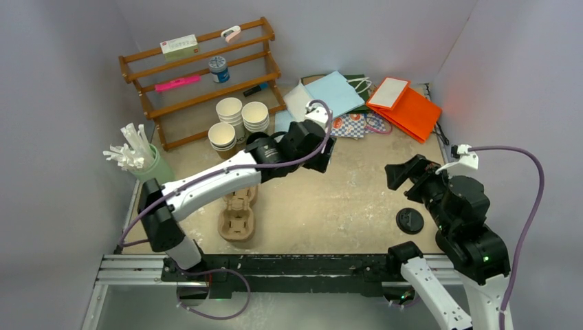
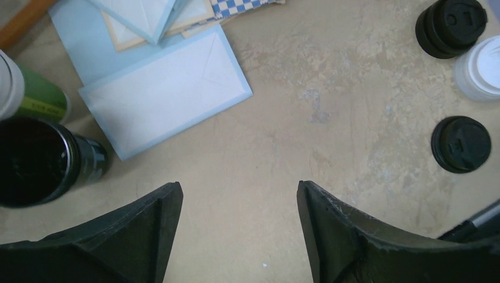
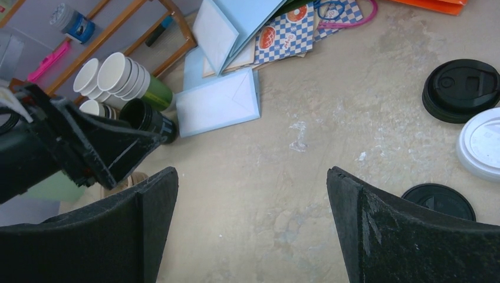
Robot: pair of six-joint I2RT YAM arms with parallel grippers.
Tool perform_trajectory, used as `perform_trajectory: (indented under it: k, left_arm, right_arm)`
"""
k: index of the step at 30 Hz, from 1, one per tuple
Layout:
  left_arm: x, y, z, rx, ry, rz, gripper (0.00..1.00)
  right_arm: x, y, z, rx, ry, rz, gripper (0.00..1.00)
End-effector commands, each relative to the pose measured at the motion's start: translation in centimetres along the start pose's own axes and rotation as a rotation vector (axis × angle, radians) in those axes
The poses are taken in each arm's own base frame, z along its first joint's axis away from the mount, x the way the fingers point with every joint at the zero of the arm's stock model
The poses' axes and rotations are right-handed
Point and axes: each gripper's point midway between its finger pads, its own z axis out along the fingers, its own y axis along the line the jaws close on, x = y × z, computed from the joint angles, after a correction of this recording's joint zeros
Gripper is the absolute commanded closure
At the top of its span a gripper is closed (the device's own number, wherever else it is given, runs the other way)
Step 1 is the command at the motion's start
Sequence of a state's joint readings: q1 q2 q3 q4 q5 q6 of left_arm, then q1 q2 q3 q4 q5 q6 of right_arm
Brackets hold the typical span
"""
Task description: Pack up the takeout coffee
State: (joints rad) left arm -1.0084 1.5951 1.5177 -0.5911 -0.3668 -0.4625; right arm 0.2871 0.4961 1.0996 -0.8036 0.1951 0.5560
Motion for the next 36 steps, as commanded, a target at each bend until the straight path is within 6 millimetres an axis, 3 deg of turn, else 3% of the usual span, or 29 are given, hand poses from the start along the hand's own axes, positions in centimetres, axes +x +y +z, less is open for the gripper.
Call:
perform_trajectory:
  k: [1, 6, 10, 15, 21, 28, 36]
  left_arm:
    - [-4.1, 1.1, 0.9, -0.091, -0.068, 0.114, 0.28]
    - [-5.3, 3.0, 6.2, -0.14, -0.024, 0.035, 0.31]
    - [-5.2, 3.4, 11.3, -0.164, 0.018, -0.09, 0.19]
    - [-5.3, 3.4, 15.3, -0.236, 0.008, -0.233, 0.12]
    - [-4.7, 5.2, 19.4, -0.337, -0.027, -0.437, 0.13]
    - [-5.2, 6.6, 22.6, -0.371, -0.136, -0.452, 0.11]
    - [-7.2, 7.5, 25.7, -0.366, -0.29, -0.416, 0.11]
  right_arm:
    - [-1.2, 0.6, -0.1, -0.017, -0.023, -0.032, 0.03]
    - [-1.3, 1.1, 0.1, -0.03, -0.007, -0.047, 0.03]
    - [-1.1, 1.4, 0.2, -0.045, 0.006, -0.053, 0.03]
    - [-0.8, 1.8, 0.7, -0.062, 0.02, -0.05, 0.03]
    - [-0.6, 1.8, 1.1, -0.061, 0.025, -0.053, 0.03]
    - [-0.4, 2.0, 1.6, -0.071, 0.038, -0.067, 0.03]
    - [0.0, 2.1, 1.9, -0.078, 0.049, -0.084, 0.03]
